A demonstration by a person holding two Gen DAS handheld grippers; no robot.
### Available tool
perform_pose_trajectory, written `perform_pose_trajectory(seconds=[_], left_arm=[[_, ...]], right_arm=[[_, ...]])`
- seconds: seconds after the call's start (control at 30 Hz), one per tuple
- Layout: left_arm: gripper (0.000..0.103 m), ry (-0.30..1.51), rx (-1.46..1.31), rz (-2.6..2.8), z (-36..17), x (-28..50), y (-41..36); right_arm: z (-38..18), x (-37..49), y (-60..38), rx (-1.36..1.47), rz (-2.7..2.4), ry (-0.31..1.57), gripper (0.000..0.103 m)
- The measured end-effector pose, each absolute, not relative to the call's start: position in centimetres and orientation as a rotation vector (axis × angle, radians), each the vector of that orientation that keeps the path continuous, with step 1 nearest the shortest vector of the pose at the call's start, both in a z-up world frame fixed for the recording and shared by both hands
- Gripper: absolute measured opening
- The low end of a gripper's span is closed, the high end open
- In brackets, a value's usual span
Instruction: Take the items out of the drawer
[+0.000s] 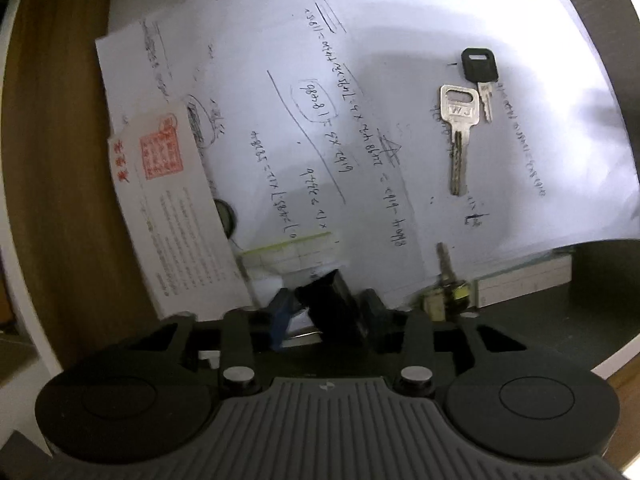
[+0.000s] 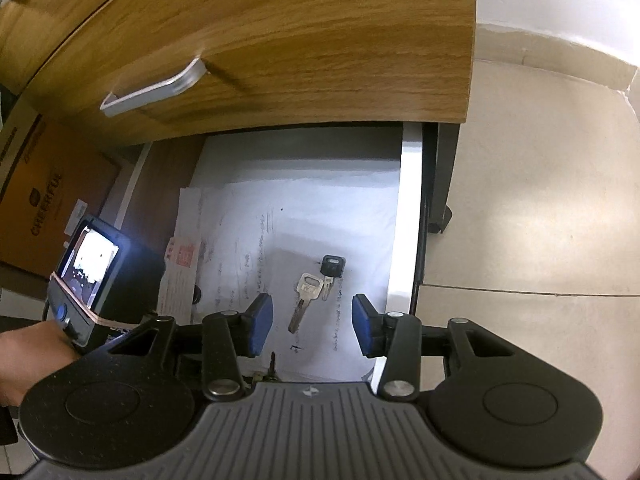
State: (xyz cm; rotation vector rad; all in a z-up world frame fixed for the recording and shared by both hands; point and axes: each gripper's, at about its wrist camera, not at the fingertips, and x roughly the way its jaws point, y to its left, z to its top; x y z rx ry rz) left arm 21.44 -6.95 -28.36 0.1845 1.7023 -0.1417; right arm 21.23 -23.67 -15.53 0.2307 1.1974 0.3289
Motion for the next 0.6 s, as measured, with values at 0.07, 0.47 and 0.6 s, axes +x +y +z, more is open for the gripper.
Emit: perform_pose_trajectory(seconds=[0.07, 0.47, 0.6], left_arm=[[0.035, 1.696, 0.153, -0.129, -28.1, 21.7, -6.5], [0.028, 1.560, -0.021, -0.072, -24.6, 21.6, -3.5], [0.028, 1.502, -0.070, -0.072, -22.6, 21.7, -3.1]], right_arm=[[-15.5, 21.2, -23.6, 0.231, 0.333, 1.195, 0.050], [-15.1, 20.6, -22.6, 0.213, 0.387, 1.195, 0.050], [-15.0, 20.1, -22.0, 0.212, 0.445, 1.190, 0.050]])
